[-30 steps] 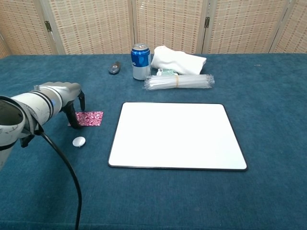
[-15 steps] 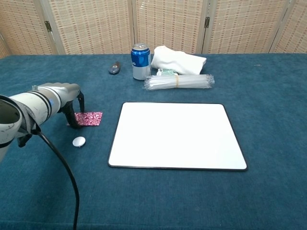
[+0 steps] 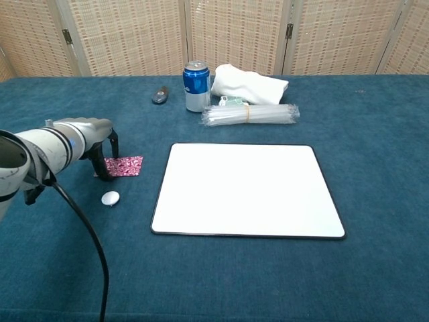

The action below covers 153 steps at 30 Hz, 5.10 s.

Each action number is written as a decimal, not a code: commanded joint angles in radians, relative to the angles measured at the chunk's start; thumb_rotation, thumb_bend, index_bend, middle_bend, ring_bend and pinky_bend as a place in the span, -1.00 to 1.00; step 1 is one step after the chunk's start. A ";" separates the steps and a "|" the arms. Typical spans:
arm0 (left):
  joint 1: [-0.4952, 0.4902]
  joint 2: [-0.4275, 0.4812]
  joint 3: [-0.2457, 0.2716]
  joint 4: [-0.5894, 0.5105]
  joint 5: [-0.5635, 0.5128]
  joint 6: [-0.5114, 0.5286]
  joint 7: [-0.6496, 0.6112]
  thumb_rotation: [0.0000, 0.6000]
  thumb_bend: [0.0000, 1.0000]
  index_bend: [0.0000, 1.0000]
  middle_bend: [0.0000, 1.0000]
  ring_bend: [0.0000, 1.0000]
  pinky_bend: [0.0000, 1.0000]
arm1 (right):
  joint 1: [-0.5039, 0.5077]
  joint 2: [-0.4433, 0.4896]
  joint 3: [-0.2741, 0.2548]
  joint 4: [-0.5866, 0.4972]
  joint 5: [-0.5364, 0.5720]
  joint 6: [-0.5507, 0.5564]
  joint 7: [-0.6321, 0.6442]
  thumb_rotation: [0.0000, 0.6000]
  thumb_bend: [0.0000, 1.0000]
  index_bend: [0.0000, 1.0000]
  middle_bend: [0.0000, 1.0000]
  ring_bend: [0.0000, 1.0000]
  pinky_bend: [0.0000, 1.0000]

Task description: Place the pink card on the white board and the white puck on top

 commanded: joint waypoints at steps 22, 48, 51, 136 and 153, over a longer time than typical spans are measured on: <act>-0.008 0.033 0.007 -0.062 0.003 0.032 -0.011 1.00 -0.49 -0.12 1.00 0.75 0.93 | -0.005 -0.002 -0.001 -0.001 -0.007 0.008 -0.009 1.00 -0.51 -1.00 -1.00 -1.00 -1.00; -0.215 -0.094 -0.083 -0.127 -0.065 0.181 0.181 1.00 -0.49 -0.14 1.00 0.75 0.93 | -0.009 0.021 -0.002 0.043 -0.029 0.082 0.126 1.00 -0.51 -1.00 -1.00 -1.00 -1.00; -0.251 -0.131 -0.100 -0.110 -0.073 0.189 0.201 1.00 -0.49 -0.14 1.00 0.75 0.93 | -0.009 0.025 -0.004 0.054 -0.033 0.094 0.155 1.00 -0.51 -1.00 -1.00 -1.00 -1.00; 0.051 0.068 0.031 -0.339 -0.075 0.192 -0.024 1.00 -0.49 -0.07 1.00 0.77 0.97 | -0.035 -0.008 -0.024 0.051 -0.087 0.118 0.026 1.00 -0.51 -1.00 -1.00 -1.00 -1.00; 0.050 0.070 0.035 -0.314 -0.062 0.137 -0.063 1.00 -0.49 0.08 1.00 0.77 0.97 | -0.033 -0.006 -0.020 0.043 -0.073 0.105 0.022 1.00 -0.51 -1.00 -1.00 -1.00 -1.00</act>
